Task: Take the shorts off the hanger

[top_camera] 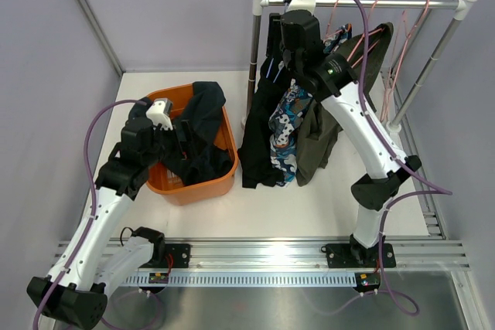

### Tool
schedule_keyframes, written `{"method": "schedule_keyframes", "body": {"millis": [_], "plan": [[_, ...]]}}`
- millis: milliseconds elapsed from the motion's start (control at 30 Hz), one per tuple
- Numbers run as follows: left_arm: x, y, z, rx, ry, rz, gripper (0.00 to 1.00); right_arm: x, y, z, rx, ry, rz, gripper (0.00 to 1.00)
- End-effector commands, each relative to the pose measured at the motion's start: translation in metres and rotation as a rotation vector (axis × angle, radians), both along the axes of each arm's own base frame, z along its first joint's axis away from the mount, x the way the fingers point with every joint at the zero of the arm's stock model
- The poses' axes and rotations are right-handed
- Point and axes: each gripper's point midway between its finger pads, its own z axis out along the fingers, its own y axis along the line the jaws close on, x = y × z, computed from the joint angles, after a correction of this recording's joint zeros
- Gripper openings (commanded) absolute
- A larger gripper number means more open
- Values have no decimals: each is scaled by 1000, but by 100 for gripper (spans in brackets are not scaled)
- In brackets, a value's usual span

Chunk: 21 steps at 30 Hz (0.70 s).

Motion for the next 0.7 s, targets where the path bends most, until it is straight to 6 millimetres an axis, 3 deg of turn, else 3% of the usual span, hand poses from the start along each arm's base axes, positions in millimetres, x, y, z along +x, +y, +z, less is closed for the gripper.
{"method": "schedule_keyframes", "body": {"millis": [0, 300, 433, 667], "plan": [[3, 0, 10, 1, -58, -6, 99, 16, -16, 37, 12, -141, -130, 57], [3, 0, 9, 3, -57, -6, 99, 43, -12, 25, -36, -138, -159, 52], [2, 1, 8, 5, -59, -4, 99, 46, -19, 21, -37, -137, -177, 44], [2, 0, 7, 0, -54, -10, 99, 42, -30, 20, -56, -130, -208, 21]]}}
